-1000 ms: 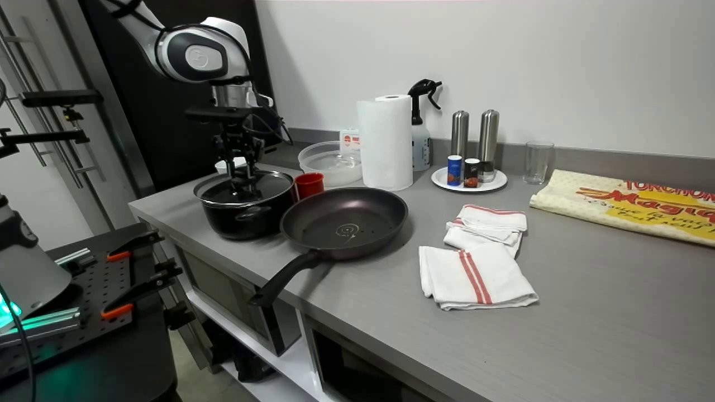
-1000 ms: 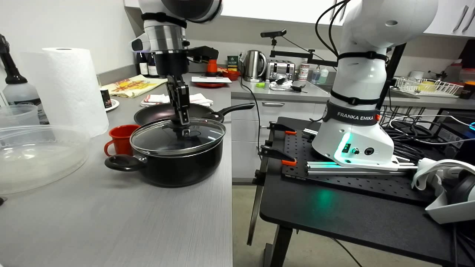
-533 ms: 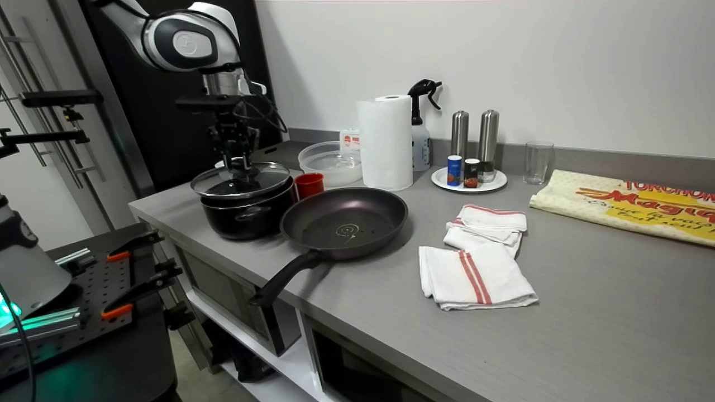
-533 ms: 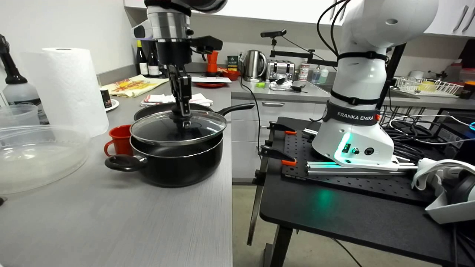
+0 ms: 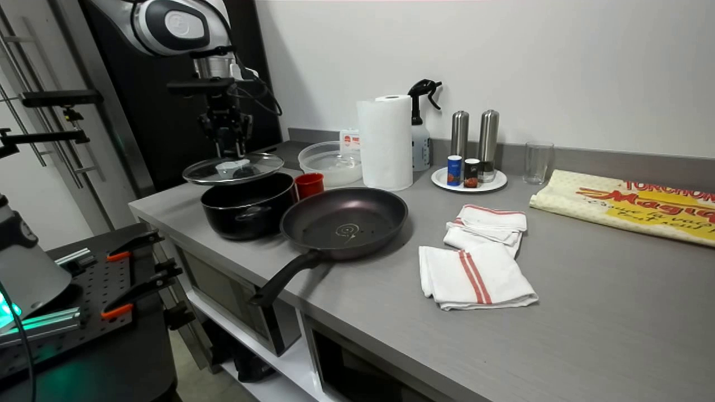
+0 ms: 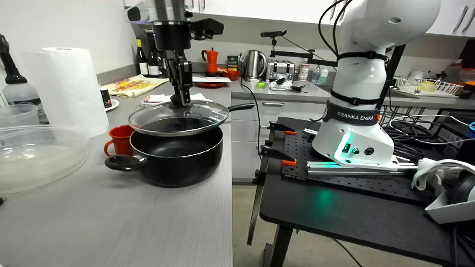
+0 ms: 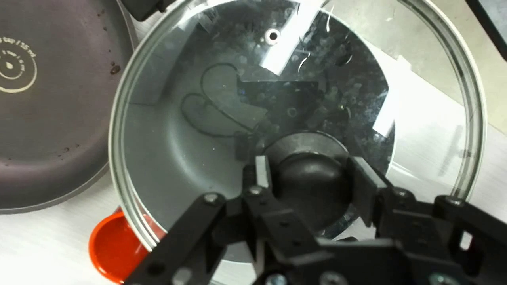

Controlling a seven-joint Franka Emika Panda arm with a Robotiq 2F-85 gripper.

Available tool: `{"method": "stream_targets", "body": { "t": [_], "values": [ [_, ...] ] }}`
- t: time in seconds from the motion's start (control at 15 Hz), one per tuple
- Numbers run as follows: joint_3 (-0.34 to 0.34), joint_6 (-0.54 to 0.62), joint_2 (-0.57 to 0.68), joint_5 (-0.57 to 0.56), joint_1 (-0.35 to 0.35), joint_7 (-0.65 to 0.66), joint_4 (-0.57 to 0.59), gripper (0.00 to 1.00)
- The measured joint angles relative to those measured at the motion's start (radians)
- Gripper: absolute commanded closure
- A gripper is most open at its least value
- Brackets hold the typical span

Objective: Take the lid off the pot

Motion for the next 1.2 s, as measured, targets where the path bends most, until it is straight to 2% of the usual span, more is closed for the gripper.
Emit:
{"method": "stream_targets", "body": {
  "t": [1.2],
  "values": [
    [0.087,-0.171,0.234,-0.221,0.14,0.0,0.242,0.75]
  ]
}}
